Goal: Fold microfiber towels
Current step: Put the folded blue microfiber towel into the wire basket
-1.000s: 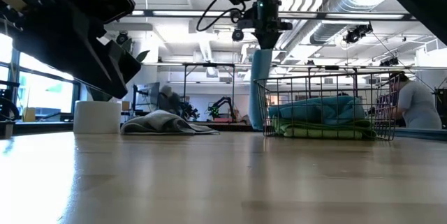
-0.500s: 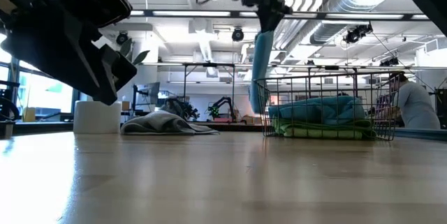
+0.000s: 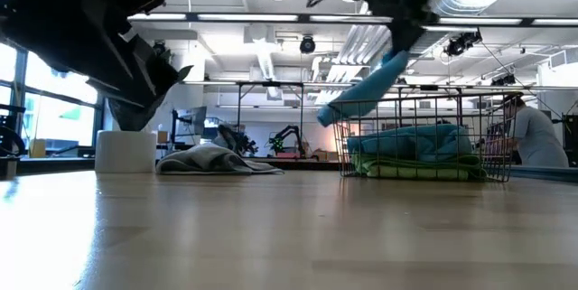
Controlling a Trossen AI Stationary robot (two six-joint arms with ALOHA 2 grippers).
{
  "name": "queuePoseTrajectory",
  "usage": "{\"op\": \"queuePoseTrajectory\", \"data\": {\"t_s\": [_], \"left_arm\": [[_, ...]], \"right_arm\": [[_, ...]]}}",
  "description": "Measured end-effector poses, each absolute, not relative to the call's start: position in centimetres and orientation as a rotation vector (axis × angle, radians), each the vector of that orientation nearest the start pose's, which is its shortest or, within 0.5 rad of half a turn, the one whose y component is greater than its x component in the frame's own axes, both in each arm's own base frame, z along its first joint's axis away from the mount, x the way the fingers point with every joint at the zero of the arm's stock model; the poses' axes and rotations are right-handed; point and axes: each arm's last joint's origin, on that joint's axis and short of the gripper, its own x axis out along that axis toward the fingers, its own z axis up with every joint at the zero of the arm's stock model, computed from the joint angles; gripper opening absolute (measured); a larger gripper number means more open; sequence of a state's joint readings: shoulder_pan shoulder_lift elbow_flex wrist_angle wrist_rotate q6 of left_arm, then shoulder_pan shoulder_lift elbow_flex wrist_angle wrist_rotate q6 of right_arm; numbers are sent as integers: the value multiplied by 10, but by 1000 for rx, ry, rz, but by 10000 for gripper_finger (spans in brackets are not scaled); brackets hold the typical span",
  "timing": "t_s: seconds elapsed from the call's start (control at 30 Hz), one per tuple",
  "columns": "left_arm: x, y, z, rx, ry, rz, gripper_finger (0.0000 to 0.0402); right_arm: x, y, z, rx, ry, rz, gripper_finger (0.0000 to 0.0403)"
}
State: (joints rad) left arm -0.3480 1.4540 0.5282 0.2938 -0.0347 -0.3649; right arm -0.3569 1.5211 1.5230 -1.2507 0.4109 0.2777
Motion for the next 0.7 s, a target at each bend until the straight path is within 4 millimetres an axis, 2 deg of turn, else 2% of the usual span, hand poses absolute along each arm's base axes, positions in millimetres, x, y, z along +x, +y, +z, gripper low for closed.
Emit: {"op": "queuePoseTrajectory", "data": {"t_s": [0.17, 0.23, 0.37, 0.47, 0.7], "left_arm": [[249, -86, 155, -261, 620, -172, 101], [251, -87, 157, -273, 588, -179, 101], [253, -87, 161, -281, 547, -181, 101], [254, -87, 163, -283, 519, -173, 101], [256, -84, 165, -291, 496, -160, 101]], "right_arm": [[217, -93, 305, 279, 1098, -842, 0], [207, -88, 291, 283, 1064, -837, 0], [198, -82, 266, 252, 1046, -792, 0], [195, -80, 251, 222, 1095, -744, 0], [192, -84, 246, 173, 1114, -775, 5]]}}
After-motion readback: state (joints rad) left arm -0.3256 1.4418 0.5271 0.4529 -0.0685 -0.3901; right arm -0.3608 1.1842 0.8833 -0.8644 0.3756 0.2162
